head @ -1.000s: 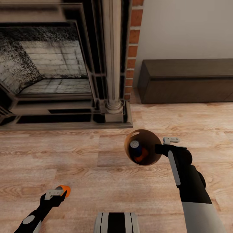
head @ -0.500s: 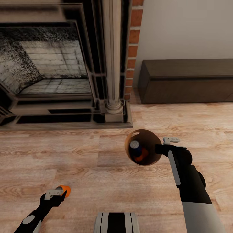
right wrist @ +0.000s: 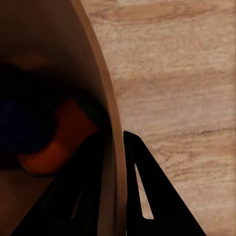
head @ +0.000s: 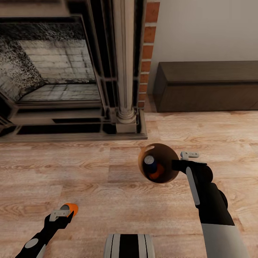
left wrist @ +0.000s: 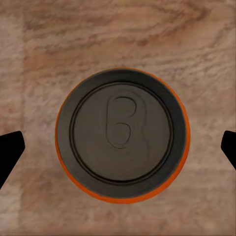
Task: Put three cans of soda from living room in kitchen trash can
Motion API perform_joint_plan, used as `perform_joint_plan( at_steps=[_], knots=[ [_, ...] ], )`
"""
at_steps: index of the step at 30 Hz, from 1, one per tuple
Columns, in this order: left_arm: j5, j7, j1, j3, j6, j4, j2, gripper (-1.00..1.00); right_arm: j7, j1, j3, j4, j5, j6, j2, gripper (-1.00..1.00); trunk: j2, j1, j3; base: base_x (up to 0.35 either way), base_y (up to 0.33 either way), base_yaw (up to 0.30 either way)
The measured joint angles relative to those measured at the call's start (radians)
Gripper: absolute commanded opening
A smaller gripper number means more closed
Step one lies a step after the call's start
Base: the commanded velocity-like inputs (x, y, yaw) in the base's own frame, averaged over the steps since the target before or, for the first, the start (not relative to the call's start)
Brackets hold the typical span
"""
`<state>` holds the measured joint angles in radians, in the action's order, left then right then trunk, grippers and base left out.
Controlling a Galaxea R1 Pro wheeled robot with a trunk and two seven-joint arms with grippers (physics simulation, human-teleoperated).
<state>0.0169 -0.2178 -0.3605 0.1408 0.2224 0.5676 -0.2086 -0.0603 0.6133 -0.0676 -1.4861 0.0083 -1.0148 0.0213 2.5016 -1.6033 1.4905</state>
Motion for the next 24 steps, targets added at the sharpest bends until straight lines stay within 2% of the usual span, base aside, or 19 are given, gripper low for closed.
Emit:
perform_joint_plan(
  at_steps=[19,24],
  knots=[
    [0.000,0.000,0.000,0.000,0.000,0.000,0.000,1.00,0.000,0.000,0.000,0.000,-0.001,0.000,0.000,-1.00,0.000,0.000,0.000,0.000,0.000,0.000],
    [0.000,0.000,0.000,0.000,0.000,0.000,0.000,1.00,0.000,0.000,0.000,0.000,0.000,0.000,0.000,-1.00,0.001,-0.001,0.012,0.000,0.000,0.000]
  ],
)
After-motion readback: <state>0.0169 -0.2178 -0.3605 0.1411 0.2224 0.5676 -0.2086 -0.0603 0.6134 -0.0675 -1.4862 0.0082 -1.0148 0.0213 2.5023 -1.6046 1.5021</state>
